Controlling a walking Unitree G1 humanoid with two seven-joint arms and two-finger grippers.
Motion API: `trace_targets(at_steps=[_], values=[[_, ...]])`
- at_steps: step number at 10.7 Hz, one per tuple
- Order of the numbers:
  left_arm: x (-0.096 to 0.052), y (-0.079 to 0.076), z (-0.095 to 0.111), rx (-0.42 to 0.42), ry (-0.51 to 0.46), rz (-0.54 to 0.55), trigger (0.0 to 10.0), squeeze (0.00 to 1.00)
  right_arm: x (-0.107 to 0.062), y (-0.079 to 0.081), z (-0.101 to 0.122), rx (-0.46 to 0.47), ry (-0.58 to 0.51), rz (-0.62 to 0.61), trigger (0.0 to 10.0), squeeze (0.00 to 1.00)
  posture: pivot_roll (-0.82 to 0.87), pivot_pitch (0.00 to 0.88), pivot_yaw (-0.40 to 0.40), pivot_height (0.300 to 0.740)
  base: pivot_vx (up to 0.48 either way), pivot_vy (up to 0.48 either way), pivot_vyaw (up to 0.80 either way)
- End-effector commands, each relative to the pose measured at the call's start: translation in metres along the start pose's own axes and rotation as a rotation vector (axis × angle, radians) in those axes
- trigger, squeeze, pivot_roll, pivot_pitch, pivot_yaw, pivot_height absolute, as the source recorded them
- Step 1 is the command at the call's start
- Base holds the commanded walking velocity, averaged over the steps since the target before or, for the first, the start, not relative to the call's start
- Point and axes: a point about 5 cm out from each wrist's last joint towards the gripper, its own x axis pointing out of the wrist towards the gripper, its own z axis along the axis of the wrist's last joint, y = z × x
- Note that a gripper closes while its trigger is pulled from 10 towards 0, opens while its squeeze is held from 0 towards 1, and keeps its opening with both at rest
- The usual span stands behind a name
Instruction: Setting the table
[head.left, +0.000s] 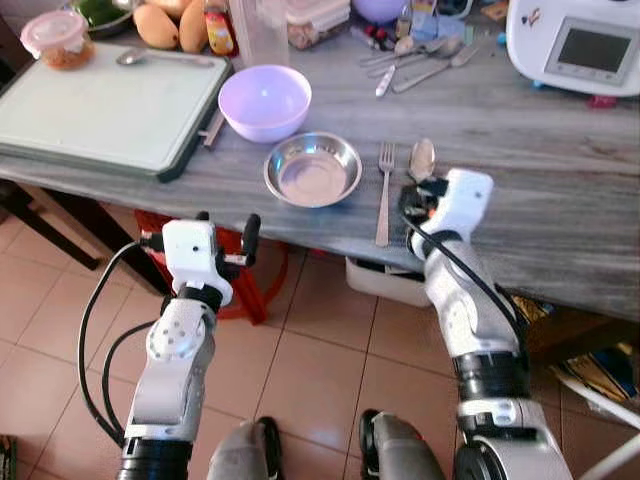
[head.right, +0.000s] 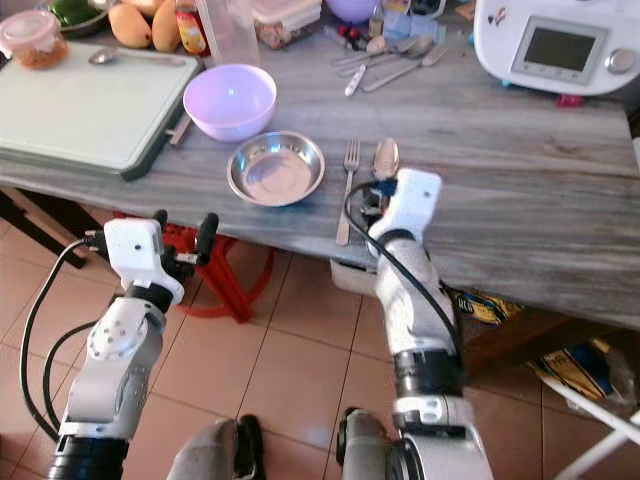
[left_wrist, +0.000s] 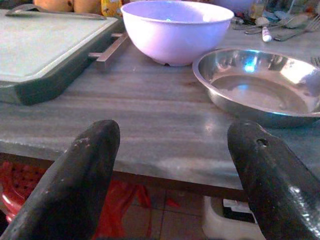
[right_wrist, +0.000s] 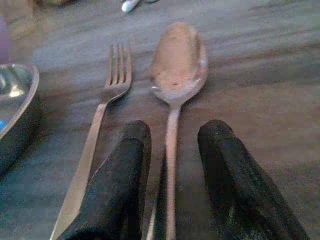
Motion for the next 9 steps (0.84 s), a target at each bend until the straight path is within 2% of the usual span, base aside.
trace_targets(at_steps=[1, 2, 3, 4, 5, 6, 8, 9], values=[[0.0, 0.001, -0.004, 0.003, 0.02, 0.004, 10.0, 0.0, -0.003, 0.001, 0.006, -0.006, -0.049, 0.021, 10.0, 0.0, -0.05, 0.171, 0.049, 0.74, 0.0, 0.0, 0.0], [0.004, 0.002, -0.002, 0.007, 0.016, 0.018, 10.0, 0.0, -0.006, 0.007, 0.018, -0.02, -0.153, 0.066, 10.0, 0.0, -0.05, 0.161, 0.05, 0.74, 0.0, 0.0, 0.0], [0.004, 0.003, -0.002, 0.014, 0.017, 0.031, 10.0, 0.0, -0.008, 0.01, 0.023, -0.048, -0.196, 0.091, 10.0, 0.0, -0.05, 0.157, 0.049, 0.74, 0.0, 0.0, 0.0], [0.003, 0.002, -0.006, 0.021, 0.038, 0.047, 10.0, 0.0, -0.014, 0.01, 0.028, -0.153, -0.258, 0.098, 10.0, 0.0, -0.05, 0.147, 0.047, 0.74, 0.0, 0.0, 0.0], [0.003, 0.001, -0.008, 0.019, 0.042, 0.048, 10.0, 0.0, -0.018, 0.005, 0.024, -0.116, -0.254, 0.091, 10.0, 1.0, -0.05, 0.139, 0.043, 0.74, 0.0, 0.0, 0.0], [0.003, 0.0, -0.008, 0.014, 0.042, 0.048, 10.0, 0.0, -0.025, -0.003, 0.016, -0.122, -0.236, 0.068, 10.0, 1.0, -0.06, 0.133, 0.039, 0.74, 0.0, 0.0, 0.0], [0.006, 0.0, -0.008, 0.016, 0.046, 0.056, 10.0, 0.0, -0.03, -0.011, 0.005, -0.112, -0.193, 0.035, 10.0, 1.0, -0.06, 0.143, 0.044, 0.74, -0.281, 0.0, 0.0], [0.008, 0.0, -0.006, 0.015, 0.04, 0.053, 10.0, 0.0, -0.031, -0.009, 0.005, -0.163, -0.198, 0.057, 10.0, 0.45, -0.06, 0.136, 0.045, 0.74, -0.274, 0.0, 0.0]])
